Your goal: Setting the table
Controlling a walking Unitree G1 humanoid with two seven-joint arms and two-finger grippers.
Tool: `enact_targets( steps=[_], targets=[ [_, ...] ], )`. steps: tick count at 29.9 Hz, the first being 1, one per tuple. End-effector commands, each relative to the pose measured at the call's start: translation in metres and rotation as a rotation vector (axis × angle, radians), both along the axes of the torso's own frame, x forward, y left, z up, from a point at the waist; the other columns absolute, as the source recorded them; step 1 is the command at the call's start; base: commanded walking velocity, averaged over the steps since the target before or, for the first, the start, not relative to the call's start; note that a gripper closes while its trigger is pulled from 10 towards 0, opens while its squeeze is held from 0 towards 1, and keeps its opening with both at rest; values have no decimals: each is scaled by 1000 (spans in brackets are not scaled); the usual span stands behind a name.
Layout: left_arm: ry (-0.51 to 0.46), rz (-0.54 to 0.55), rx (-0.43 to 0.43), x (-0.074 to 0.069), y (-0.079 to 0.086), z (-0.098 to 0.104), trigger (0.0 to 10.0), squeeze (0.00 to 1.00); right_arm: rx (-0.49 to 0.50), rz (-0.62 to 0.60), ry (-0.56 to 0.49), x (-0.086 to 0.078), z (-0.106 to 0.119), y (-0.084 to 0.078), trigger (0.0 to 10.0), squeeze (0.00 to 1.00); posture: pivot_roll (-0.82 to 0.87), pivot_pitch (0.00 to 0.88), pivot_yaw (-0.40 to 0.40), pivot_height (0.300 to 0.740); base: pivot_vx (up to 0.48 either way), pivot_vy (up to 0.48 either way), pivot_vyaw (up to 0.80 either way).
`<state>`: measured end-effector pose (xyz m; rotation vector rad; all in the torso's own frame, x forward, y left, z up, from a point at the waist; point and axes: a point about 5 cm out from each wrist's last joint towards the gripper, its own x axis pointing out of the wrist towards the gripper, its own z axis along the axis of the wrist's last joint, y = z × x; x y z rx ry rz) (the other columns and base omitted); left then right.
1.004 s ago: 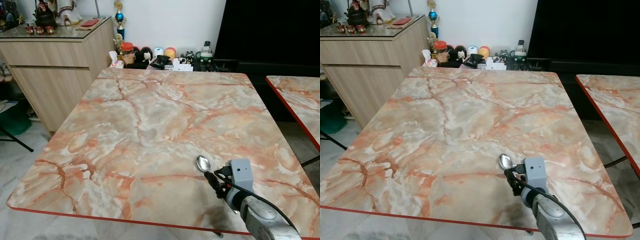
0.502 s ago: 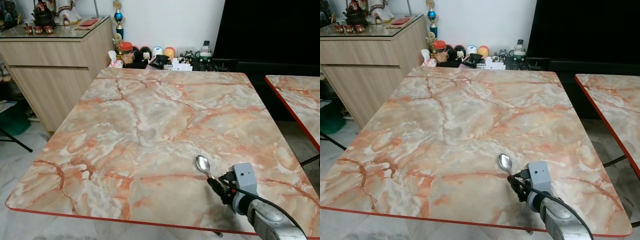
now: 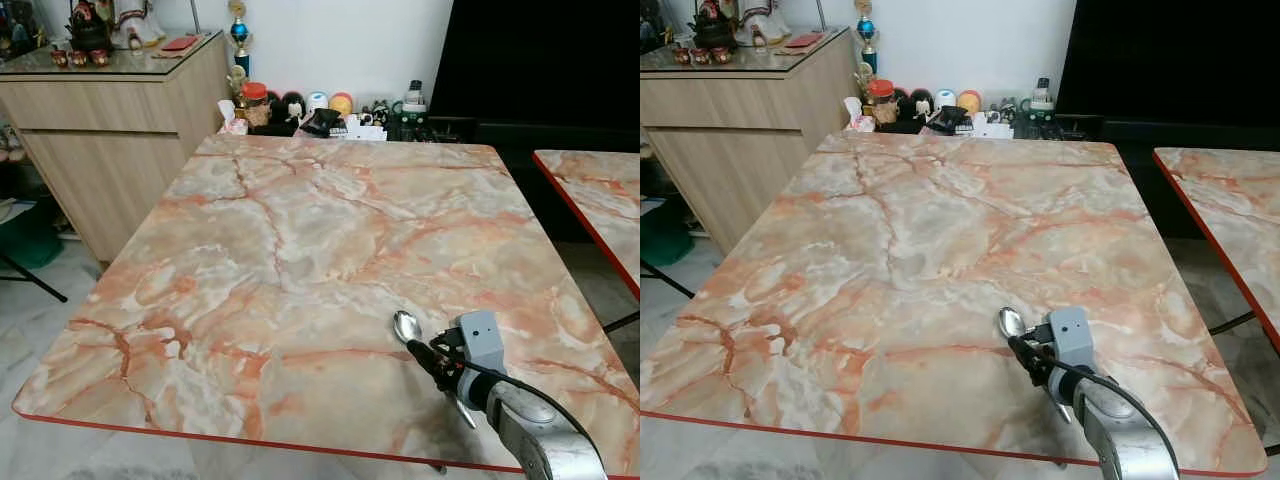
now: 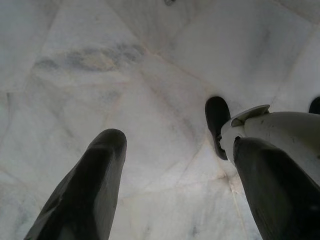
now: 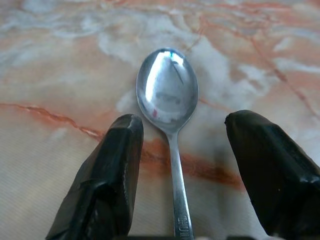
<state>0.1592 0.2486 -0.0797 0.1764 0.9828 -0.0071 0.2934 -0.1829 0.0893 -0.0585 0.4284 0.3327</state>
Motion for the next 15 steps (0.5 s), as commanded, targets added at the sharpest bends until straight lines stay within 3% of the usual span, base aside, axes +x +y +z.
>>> enact_targets(
  steps=[1,15],
  targets=[
    [20,-1,6,-7,3,-2,10000,0,-2,14,-7,3,0,4,10000,0,-5,93,23,740,0,0,0],
    [21,-3,8,-8,4,-2,10000,0,-18,31,6,-3,-1,14,10000,0,-5,97,22,740,0,0,0]
  ],
)
